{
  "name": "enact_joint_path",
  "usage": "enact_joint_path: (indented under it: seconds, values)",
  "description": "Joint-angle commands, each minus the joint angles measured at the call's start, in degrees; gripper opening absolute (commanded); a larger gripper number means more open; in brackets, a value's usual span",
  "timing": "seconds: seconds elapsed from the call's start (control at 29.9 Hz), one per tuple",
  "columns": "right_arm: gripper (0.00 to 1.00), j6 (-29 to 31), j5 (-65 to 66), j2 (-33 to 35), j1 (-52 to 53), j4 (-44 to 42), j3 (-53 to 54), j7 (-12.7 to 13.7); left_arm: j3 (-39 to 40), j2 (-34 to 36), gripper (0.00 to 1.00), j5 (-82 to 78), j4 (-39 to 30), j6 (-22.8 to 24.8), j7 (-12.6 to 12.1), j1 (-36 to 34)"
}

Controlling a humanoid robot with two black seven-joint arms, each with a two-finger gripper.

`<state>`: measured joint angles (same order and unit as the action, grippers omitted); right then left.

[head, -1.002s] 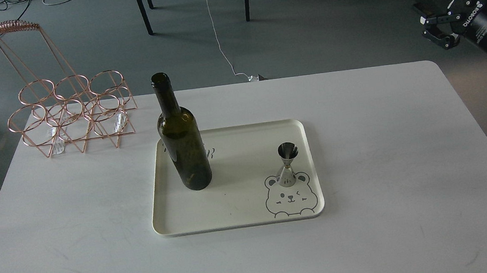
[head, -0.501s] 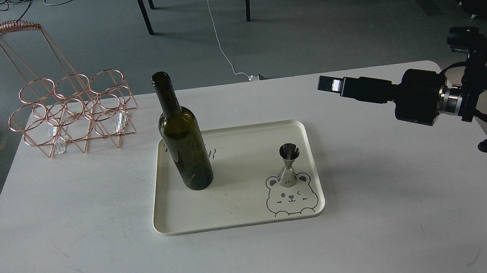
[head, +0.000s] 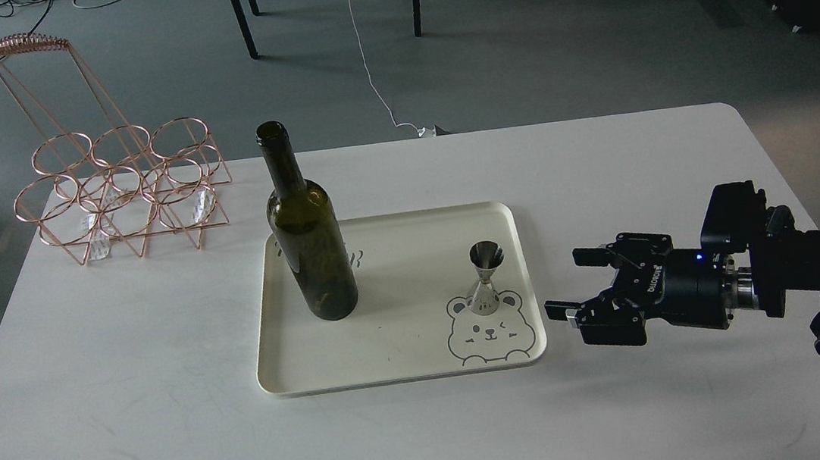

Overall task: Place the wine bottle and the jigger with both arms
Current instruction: 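Reach the right gripper toward the metal jigger on the tray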

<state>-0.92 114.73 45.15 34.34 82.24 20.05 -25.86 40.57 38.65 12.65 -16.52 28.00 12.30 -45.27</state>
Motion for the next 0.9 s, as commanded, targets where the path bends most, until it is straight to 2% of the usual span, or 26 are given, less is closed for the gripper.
enact_joint_path:
  seconds: [0.0, 0.13, 0.27, 0.87]
  values:
    - [0.99, -1.36, 1.38, -4.53, -0.15, -5.14, 0.08, 0.02, 0.03, 0.02, 0.98, 0.00, -0.01, 0.00, 0.09, -0.08]
    - [0.98, -3.20, 1.38, -10.95, 0.03, -9.81, 0.17, 0.02, 0.30, 0.02, 0.98, 0.18, 0.08, 0.00, 0.27, -0.08]
    - [0.95, -3.65, 1.55, -14.20, 0.82, -11.92, 0.08, 0.02, 0.12, 0.11, 0.98, 0.09, 0.08, 0.00, 1.32, -0.17]
    - [0.87, -3.74, 2.52, -18.87, 4.51, -18.42, -0.27, 0.02, 0.12, 0.63, 0.98, 0.09, 0.08, 0.00, 1.59, -0.08]
